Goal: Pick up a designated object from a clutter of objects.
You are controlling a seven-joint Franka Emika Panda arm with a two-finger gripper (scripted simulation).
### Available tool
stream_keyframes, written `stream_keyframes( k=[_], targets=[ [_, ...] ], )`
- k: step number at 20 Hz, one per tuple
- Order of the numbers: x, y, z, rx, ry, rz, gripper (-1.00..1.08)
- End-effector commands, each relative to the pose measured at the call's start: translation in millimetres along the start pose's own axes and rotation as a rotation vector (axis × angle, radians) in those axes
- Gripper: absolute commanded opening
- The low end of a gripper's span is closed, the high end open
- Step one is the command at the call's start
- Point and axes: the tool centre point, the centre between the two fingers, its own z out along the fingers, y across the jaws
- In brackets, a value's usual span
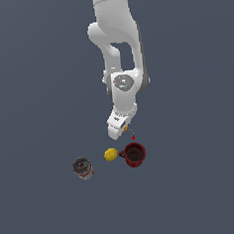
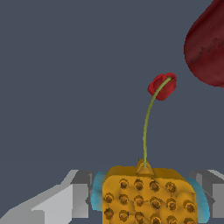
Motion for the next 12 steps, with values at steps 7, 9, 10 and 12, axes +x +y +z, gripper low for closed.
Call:
stream_keyframes(
  k=[7, 9, 10, 12],
  targets=[
    [16, 0, -65, -0.001, 0.001, -0.001, -1.0],
    [20, 1, -84, 0.0, 0.001, -0.001, -1.0],
    [23, 1, -93, 0.0, 0.001, -0.001, -1.0],
    [27, 1, -112, 0.0, 0.001, -0.001, -1.0]
  ],
)
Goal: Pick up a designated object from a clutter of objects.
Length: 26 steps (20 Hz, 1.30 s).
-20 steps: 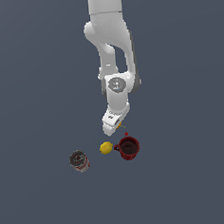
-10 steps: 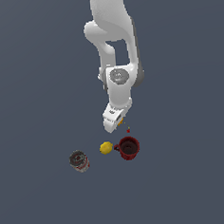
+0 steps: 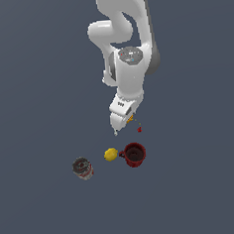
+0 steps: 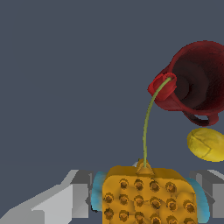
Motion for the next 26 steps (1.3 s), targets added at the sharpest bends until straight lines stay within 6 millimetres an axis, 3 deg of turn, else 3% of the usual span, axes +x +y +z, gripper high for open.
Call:
stream_keyframes(
  k=[1, 15, 21, 26],
  targets=[
    [6, 0, -24, 0.001, 0.001, 0.0, -1.0],
    [38, 4, -150, 0.001, 0.0, 0.0, -1.0],
    [47, 7, -183, 0.001, 0.0, 0.0, -1.0],
    [51, 8, -196, 0.001, 0.0, 0.001, -1.0]
  ],
)
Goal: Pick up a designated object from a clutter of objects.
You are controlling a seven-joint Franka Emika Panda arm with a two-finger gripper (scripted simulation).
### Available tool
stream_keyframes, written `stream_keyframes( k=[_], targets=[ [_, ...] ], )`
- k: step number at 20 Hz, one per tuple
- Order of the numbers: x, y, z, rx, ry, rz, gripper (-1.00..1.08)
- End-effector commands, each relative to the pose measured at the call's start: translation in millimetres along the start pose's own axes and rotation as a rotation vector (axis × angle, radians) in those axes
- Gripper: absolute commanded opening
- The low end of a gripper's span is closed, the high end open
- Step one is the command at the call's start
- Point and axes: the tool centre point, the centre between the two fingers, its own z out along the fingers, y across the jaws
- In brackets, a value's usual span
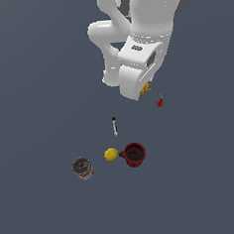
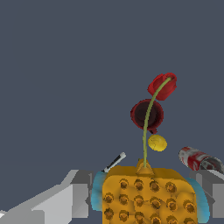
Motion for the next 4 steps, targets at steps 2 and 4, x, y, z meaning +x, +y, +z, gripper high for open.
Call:
stream_keyframes(
  k=[2, 4],
  targets=[
    [2.1, 0.9, -5.8, 0.0, 0.0, 0.0, -1.0],
    [2.4, 1.2, -6.1, 0.0, 0.0, 0.0, -1.0]
  ],
)
